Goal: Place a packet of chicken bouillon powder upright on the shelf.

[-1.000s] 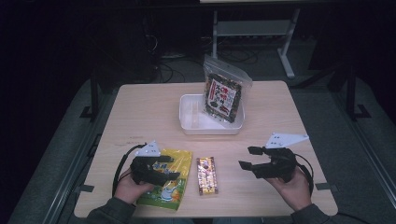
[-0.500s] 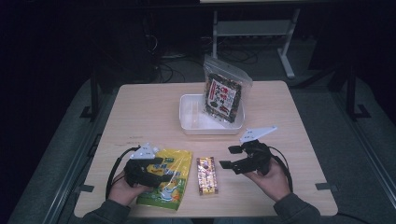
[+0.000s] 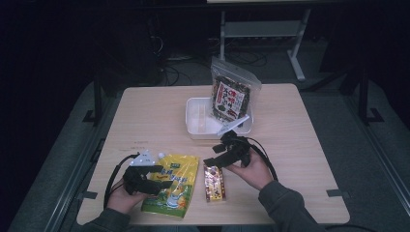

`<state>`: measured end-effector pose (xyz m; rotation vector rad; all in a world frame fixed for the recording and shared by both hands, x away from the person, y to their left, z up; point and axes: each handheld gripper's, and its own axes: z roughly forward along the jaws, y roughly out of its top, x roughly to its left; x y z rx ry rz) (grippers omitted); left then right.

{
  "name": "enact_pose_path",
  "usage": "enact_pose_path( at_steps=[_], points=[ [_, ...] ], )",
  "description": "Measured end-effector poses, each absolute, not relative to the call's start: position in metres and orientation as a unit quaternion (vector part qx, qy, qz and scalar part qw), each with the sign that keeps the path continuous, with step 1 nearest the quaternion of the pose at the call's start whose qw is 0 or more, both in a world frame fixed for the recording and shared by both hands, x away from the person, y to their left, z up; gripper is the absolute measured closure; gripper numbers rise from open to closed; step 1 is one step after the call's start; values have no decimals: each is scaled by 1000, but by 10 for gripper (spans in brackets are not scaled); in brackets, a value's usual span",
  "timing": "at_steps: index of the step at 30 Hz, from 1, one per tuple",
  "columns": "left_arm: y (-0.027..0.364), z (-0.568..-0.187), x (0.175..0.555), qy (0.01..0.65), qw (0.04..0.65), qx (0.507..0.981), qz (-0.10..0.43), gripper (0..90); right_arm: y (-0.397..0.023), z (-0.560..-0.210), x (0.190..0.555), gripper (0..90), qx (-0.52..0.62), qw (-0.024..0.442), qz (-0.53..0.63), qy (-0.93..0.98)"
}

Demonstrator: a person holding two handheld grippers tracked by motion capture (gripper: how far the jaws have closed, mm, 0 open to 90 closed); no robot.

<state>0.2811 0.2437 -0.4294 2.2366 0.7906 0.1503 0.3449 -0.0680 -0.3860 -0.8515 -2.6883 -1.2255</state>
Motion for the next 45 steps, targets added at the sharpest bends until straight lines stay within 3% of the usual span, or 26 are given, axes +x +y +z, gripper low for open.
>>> enact_pose_path(
  at_steps=[13,21,45],
  points=[
    [250,-435,282,313,361,877,57,396,-28,-406,378,405,-295,71,-355,-884],
    [249,-438,282,308,349,883,55,533,-10,-425,393,477,-315,88,-312,-892],
    [247,-442,284,311,330,889,52,570,-6,-452,414,591,-350,149,-276,-882]
  ],
)
